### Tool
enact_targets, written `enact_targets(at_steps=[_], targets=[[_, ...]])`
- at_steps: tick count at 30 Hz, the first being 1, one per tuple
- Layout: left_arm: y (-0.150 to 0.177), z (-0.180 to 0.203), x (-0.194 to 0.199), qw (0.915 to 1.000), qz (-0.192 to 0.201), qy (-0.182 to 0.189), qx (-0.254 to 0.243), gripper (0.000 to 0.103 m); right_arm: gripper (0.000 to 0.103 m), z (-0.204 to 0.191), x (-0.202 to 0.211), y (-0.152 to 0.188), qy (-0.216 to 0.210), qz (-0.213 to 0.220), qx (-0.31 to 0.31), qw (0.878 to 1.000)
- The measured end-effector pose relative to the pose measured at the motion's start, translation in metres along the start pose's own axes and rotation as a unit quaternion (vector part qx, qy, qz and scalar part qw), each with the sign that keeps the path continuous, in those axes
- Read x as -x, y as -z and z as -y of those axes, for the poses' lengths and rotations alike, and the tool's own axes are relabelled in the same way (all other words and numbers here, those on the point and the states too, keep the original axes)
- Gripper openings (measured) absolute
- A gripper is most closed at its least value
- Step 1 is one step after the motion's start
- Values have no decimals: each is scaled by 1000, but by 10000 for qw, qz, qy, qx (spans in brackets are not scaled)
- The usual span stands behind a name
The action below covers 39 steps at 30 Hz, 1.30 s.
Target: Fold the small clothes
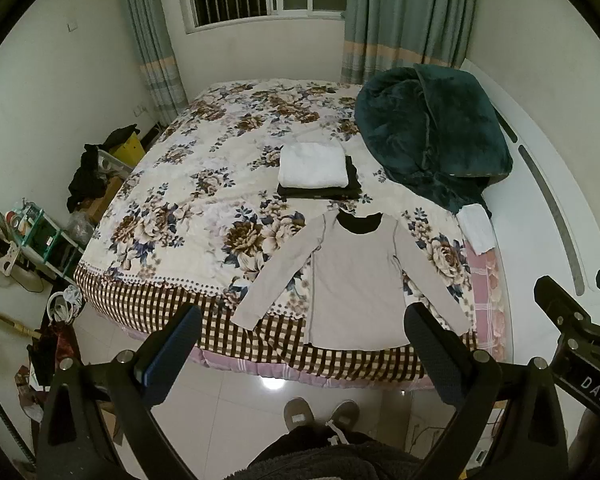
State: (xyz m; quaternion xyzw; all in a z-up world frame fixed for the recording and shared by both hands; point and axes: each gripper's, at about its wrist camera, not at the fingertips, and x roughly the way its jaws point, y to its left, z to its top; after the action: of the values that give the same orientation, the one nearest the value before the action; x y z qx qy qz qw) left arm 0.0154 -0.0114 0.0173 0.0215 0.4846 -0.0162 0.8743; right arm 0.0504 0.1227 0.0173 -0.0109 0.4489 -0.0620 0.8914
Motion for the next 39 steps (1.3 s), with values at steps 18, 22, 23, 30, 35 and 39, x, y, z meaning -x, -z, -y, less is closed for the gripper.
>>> enact_targets(at_steps=[18,22,23,30,35,39], targets=[[-13,-10,9,10000,78,11,56,103,103,-1,3,-13,-8,43,6,10000],[-16,-10,8,9999,87,12,60,103,103,-1,3,-14,-7,54,7,10000],[-15,-10,8,9999,87,15,62,103,103,-1,3,-13,-10,53,11,10000],[-14,-10,8,9999,101,12,57,103,103,-2,4,-12,-8,63,15,10000],[-19,-9,8,9999,96,17,63,103,103,-4,3,-28,-7,40,22,10000],[-24,-9,6,9999,75,29,62,103,103,-4,2,-27,-5,29,14,10000]])
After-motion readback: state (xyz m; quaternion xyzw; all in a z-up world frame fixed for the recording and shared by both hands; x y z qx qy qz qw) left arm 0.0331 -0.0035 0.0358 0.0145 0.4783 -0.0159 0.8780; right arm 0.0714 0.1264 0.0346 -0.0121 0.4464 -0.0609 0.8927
